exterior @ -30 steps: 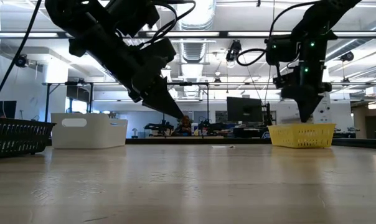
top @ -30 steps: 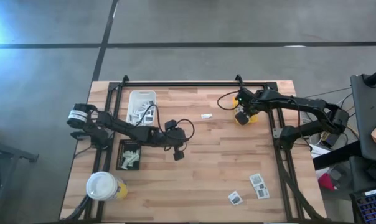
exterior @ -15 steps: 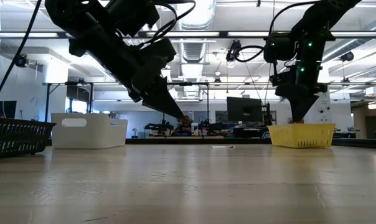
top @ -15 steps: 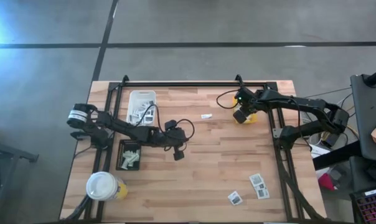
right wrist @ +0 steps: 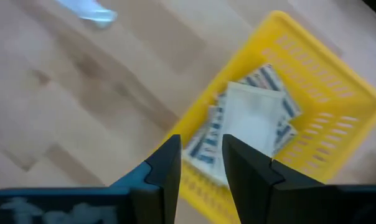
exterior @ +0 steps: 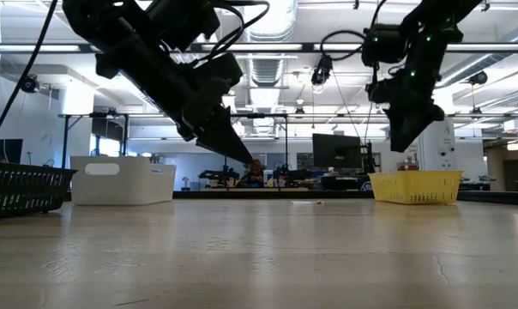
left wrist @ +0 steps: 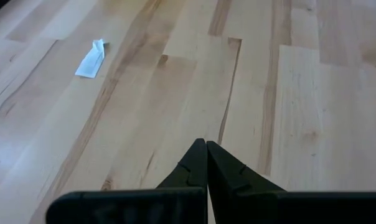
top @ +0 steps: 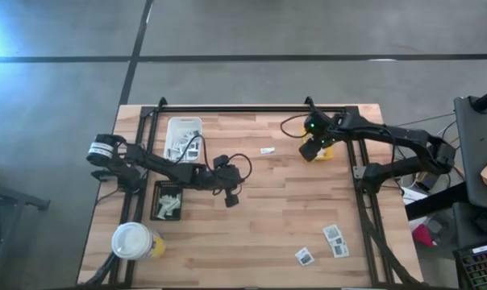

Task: Pick & Place First Aid Supplies
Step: Put the green bandage pack into the black bin

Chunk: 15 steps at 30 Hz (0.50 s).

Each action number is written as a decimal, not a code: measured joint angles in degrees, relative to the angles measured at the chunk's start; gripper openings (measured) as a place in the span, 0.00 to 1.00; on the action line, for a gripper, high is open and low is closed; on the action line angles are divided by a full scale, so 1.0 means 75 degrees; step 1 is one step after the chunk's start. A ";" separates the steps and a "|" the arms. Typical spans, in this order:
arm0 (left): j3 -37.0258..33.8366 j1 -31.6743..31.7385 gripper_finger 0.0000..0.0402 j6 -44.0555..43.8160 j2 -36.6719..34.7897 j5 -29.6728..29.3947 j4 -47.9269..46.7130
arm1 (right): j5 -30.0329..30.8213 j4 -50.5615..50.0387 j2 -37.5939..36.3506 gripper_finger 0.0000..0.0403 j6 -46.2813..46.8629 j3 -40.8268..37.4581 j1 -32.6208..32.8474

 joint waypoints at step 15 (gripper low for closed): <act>0.0003 0.0025 0.00 -0.0006 0.0000 -0.0003 0.0004 | 0.0006 0.2213 -0.0110 0.21 -0.0357 -0.0063 0.2220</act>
